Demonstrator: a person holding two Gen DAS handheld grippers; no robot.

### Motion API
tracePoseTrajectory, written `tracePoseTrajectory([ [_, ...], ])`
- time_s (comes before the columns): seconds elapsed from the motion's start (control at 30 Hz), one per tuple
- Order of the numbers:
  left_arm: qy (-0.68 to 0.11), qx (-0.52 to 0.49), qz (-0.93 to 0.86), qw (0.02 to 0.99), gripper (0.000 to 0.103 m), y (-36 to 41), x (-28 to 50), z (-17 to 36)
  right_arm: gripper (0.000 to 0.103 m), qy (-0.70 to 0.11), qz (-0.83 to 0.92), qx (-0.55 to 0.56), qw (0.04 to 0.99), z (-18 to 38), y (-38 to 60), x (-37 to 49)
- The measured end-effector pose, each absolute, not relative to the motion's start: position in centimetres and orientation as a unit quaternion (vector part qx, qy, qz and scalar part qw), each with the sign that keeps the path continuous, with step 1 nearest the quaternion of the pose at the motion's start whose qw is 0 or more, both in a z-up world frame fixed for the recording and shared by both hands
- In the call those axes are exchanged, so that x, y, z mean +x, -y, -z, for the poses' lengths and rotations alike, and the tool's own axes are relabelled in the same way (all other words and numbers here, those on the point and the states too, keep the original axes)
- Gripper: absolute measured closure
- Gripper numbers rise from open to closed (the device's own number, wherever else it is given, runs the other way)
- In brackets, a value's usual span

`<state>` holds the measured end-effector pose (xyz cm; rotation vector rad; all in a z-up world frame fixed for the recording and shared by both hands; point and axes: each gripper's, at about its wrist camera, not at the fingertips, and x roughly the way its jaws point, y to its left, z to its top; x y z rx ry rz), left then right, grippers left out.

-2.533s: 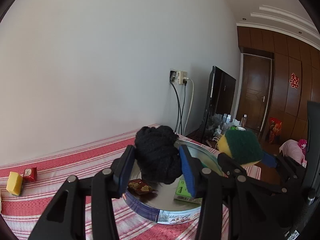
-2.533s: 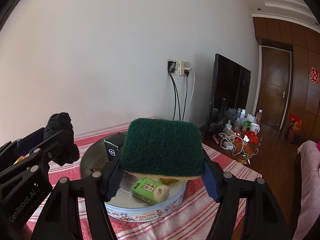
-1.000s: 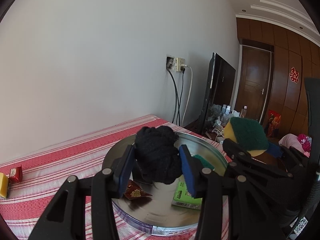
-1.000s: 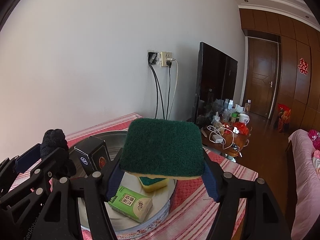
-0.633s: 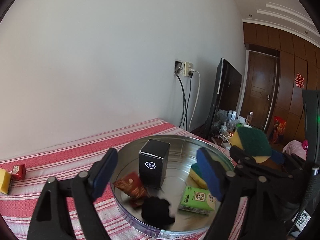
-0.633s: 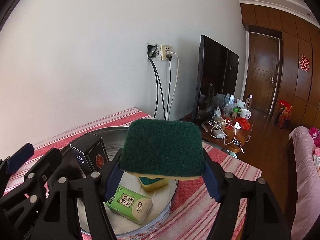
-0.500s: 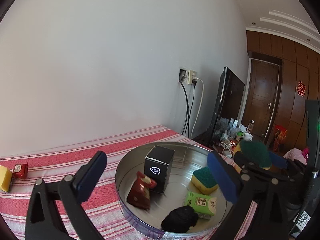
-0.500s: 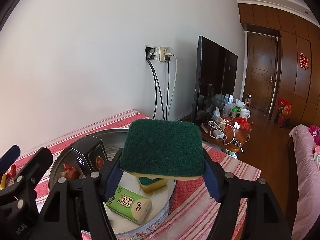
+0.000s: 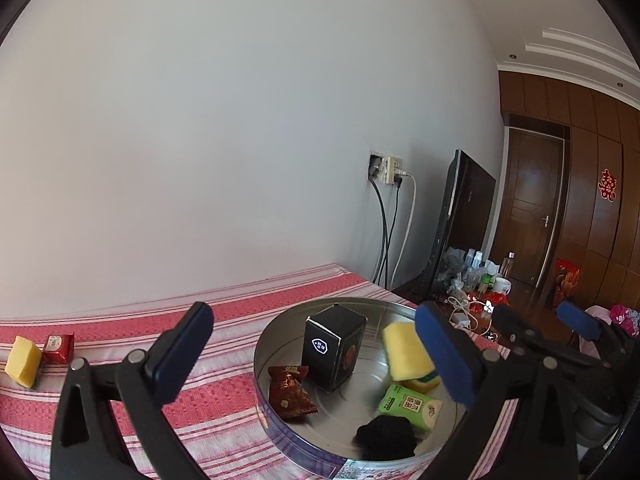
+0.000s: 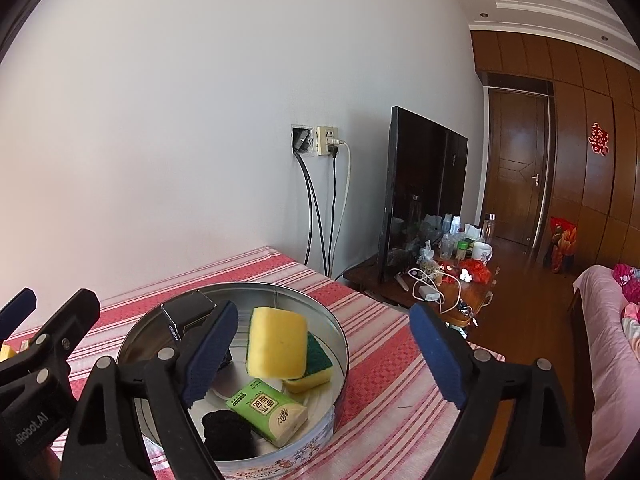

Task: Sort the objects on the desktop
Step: 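Open both tools to drop the yarn ball and sponge into the basin, then move both open tools back toward the remaining items on the table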

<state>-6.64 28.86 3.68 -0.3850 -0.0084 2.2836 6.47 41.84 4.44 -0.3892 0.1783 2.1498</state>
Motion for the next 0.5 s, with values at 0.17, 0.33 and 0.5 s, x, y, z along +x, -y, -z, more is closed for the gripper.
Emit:
tracePoseTrajectory([
  [0.17, 0.005, -0.145, -0.906, 0.398, 0.001, -28.5, -6.4, -3.9, 0.013, -0.075, -0.875, -0.153, 0.452, -4.6, -41.1, 6.9],
  [0.33, 0.005, -0.141, -0.909, 0.391, 0.001, -28.2, -6.2, -3.7, 0.013, -0.075, -0.880, -0.151, 0.444, -4.7, -40.3, 7.3],
  [0.5, -0.001, -0.145, -0.912, 0.384, 0.001, -27.5, -5.8, -2.6, 0.013, -0.078, -0.884, -0.147, 0.436, -4.8, -39.8, 7.7],
])
